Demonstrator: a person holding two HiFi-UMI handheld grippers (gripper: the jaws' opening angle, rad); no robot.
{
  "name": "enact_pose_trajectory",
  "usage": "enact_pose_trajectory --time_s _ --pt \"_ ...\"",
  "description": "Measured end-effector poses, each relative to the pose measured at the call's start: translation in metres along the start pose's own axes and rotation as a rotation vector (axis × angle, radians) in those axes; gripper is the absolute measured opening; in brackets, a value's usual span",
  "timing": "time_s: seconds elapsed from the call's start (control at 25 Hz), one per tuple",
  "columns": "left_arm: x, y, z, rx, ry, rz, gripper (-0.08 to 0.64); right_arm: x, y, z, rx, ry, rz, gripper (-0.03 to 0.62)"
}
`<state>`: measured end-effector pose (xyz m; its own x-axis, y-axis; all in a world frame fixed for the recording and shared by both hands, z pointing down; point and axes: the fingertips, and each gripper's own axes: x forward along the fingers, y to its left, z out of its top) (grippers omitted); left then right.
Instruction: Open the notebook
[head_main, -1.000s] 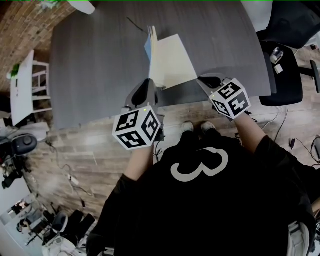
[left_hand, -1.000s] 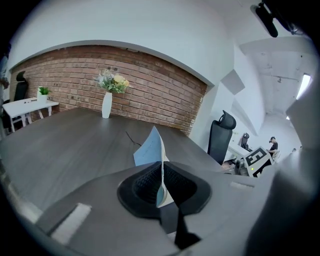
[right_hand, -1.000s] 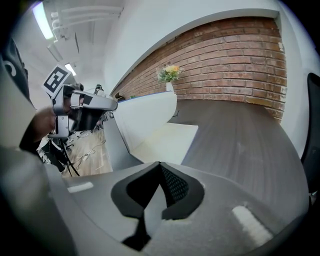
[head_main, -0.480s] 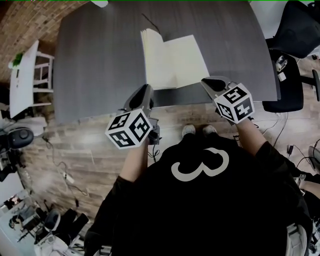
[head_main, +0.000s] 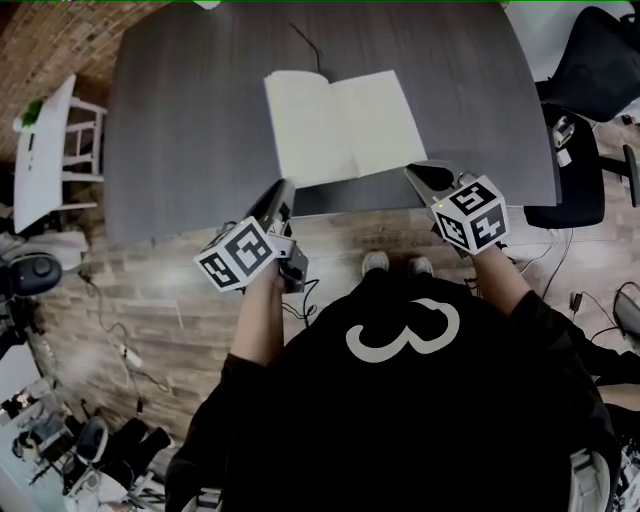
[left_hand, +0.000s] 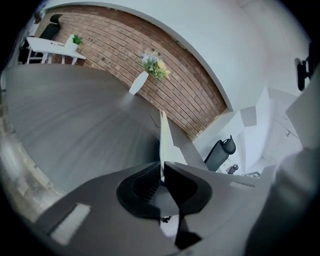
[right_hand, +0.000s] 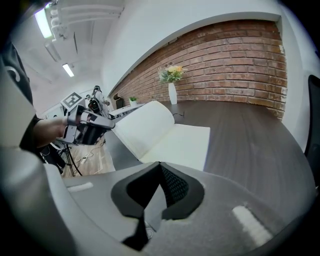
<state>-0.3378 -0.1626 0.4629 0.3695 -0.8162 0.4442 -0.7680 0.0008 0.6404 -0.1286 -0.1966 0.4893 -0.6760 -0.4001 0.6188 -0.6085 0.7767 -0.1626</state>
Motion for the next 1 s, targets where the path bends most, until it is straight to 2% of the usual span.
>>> enact_pose_trajectory --time_s 0.08,0.32,0.64,0.8,0.88,1.0 --pt "0.003 0.010 -0.008 -0.057 0.012 -0.007 0.043 0.000 0.000 -0.004 0.005 0.006 0.000 0.002" --pt "0.008 0.041 -0.022 -0.141 0.034 0.041 0.051 -0.007 -0.006 -0.007 0.022 -0.001 -0.021 0.002" --pt "0.016 0.064 -0.034 -0.195 0.038 0.098 0.063 -0.026 -0.014 -0.019 0.041 -0.003 -0.037 0.002" --pt "0.013 0.076 -0.045 -0.191 0.045 0.164 0.072 -0.040 -0.008 -0.026 0.060 0.000 0.011 0.002" --pt "0.007 0.077 -0.048 -0.184 0.048 0.188 0.077 -0.050 -0.005 -0.023 0.097 -0.029 0.051 0.002" --pt "-0.004 0.065 -0.048 -0.177 0.048 0.182 0.107 -0.066 0.001 -0.010 0.151 -0.099 0.111 0.002"
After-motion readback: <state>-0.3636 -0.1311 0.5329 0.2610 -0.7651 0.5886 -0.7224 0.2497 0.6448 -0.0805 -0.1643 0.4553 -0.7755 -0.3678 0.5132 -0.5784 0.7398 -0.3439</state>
